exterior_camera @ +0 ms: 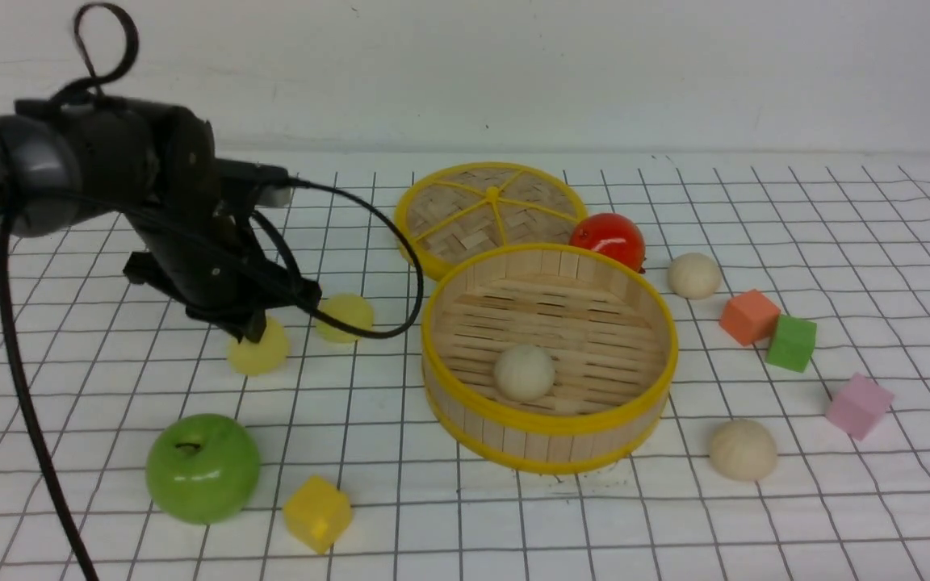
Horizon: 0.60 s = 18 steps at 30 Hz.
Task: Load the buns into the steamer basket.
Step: Use the left arm to grab a steamed stuffed bun, then use the left arm to put the steamed stuffed bun into the steamer
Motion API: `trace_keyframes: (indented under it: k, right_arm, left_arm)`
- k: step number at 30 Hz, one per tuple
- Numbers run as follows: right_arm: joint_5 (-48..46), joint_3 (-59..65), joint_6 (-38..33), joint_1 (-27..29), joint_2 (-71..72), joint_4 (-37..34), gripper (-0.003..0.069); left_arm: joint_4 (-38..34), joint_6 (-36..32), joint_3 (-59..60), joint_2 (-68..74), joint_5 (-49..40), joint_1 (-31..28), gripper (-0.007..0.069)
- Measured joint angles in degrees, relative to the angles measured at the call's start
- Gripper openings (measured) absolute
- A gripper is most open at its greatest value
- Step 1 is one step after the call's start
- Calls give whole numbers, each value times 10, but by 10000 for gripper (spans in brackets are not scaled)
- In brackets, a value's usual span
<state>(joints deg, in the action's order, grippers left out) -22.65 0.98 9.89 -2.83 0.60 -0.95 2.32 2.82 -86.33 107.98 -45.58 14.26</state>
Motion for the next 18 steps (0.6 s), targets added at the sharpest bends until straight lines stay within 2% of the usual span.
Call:
trace_keyframes:
  k: [1, 5, 10, 18]
  right_arm:
    - [0, 0, 0, 0, 0, 0, 239]
    - [0, 0, 0, 0, 0, 0, 239]
    - [0, 0, 0, 0, 0, 0, 239]
    - [0, 0, 0, 0, 0, 0, 239]
  left_arm:
    - [0, -1, 0, 0, 0, 2, -13]
    - [-47, -37, -11, -51, 6, 72, -13]
    - [-92, -69, -40, -9, 59, 143, -13]
    - [-90, -71, -151, 127, 96, 157, 11]
